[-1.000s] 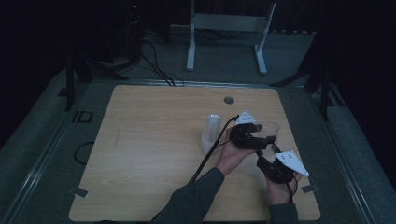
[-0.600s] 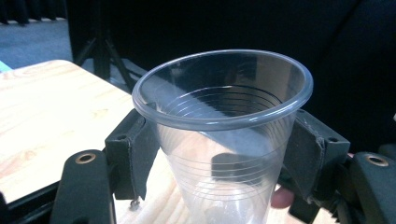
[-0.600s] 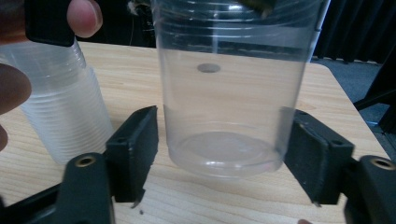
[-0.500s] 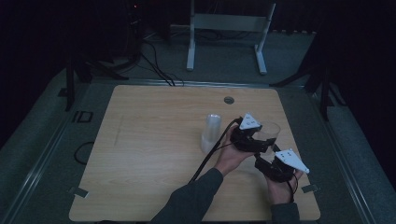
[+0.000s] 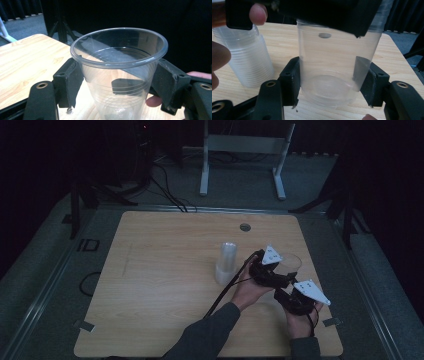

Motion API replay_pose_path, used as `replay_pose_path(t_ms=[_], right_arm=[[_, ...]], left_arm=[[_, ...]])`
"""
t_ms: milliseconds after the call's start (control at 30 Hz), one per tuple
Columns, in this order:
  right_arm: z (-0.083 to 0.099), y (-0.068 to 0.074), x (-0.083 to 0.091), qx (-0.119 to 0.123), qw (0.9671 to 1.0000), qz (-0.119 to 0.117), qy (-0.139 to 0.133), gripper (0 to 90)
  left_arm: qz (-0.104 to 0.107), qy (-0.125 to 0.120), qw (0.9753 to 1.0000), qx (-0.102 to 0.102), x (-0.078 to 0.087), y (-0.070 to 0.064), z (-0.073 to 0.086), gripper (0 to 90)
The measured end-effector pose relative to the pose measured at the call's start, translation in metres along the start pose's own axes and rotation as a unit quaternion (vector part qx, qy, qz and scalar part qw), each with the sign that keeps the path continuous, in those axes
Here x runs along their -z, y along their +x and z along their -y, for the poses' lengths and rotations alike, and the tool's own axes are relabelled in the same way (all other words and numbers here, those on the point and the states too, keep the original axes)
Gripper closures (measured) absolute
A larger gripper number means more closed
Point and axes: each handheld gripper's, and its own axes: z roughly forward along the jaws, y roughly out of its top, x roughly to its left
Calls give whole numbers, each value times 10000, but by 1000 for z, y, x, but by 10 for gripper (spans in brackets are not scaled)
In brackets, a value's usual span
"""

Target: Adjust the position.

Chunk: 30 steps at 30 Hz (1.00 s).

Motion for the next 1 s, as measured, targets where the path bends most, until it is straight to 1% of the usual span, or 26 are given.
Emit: replay_pose_path(t_ms=[133,233,300,433,600,833,933,1000], right_arm=[[1,1,0,6,10000,7,-4,409],[2,2,-1,21,10000,-6,13,409],[2,2,-2,50,10000,-27,37,409],[2,3,-2,67,10000,-44,51,410],[2,2,-2,92,9999,-66,50,406],[2,0,-2,15,9999,-121,51,332],[2,-1,-1,7,9998,-169,62,305],[2,-1,0,8,9998,-177,46,298]], left_arm=[[88,-58,9998,145,1,2,0,258],[97,-110,9997,212,1,3,-1,247],[95,-142,9996,213,2,3,-2,247],[55,-130,9997,175,2,3,-1,262],[2,-157,9999,22,4,1,0,280],[-164,-239,9994,-210,6,-3,1,288],[-239,-267,9990,-284,7,-2,2,288],[-263,-277,9988,-293,7,0,4,288]])
